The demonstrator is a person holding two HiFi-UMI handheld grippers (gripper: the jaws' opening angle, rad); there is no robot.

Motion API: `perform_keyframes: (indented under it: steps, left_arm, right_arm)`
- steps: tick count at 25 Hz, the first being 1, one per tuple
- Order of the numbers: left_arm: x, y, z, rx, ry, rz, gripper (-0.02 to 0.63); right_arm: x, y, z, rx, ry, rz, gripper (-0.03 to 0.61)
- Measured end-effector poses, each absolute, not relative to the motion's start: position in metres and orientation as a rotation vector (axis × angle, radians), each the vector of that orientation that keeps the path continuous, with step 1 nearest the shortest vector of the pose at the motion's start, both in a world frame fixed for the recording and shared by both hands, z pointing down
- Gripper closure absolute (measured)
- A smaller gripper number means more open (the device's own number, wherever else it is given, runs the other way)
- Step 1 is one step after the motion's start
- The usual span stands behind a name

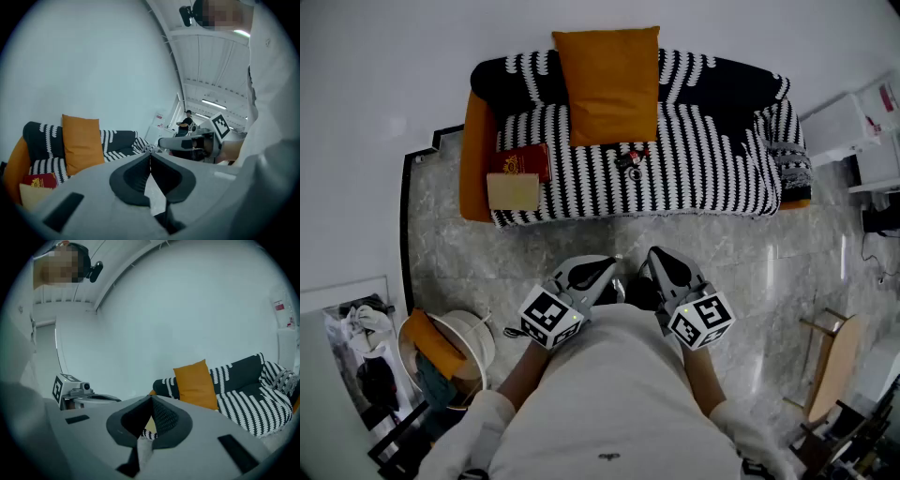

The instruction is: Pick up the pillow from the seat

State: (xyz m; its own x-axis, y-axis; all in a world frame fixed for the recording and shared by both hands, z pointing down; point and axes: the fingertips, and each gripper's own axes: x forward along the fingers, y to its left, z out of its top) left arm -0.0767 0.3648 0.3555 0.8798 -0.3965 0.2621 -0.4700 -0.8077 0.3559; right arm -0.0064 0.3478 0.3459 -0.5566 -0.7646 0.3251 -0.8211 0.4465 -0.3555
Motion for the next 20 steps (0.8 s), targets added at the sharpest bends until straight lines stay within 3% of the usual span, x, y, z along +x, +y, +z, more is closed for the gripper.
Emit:
perform_keyframes:
  steps: [20]
  left_arm:
    - [-0.07,0.367,0.372,2.571,-0.564,0.243,0.601]
  right_arm:
    - [0.016,0.349,0.353,1.538,-2.495,0.8,0.572]
